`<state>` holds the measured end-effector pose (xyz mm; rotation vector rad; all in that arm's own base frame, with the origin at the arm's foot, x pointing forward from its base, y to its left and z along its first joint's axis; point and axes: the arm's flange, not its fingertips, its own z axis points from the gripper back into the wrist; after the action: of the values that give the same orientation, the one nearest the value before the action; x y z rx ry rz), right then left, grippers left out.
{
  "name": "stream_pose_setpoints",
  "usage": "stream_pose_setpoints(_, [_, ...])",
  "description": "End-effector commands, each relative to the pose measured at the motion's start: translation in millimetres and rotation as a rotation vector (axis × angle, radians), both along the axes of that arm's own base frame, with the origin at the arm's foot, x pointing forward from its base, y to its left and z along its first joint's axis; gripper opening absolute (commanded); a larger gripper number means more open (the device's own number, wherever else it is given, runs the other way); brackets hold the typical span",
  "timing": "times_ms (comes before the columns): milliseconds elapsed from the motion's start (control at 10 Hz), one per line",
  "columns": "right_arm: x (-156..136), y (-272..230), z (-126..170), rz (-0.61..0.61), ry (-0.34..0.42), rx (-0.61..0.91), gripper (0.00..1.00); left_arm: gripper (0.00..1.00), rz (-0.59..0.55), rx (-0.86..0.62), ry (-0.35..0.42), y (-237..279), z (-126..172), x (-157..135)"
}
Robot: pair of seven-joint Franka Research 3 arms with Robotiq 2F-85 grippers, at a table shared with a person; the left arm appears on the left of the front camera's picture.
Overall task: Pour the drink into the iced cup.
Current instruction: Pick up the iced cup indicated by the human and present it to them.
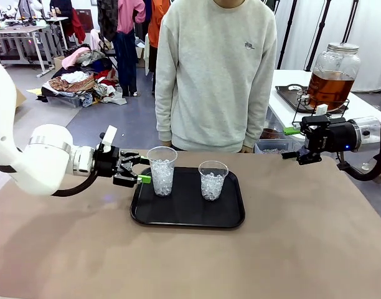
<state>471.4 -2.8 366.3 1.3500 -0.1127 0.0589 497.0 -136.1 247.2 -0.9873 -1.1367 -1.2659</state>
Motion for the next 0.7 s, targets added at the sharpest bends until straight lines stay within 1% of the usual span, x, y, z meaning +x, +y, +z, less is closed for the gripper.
stream_pose_setpoints(0, [-1, 0, 1, -0.004, -0.002, -0.001, 1.0, 1.0, -0.01, -0.021, 0.003, -8, 0, 5])
stream_pose_setpoints(400, [-1, 0, 1, -0.004, -0.002, -0.001, 1.0, 1.0, -0.013, -0.031, 0.011, -17, 0, 7])
stream_pose_setpoints(600, [-1, 0, 1, -0.004, -0.002, -0.001, 1.0, 1.0, -0.033, -0.038, 0.018, -22, 0, 8])
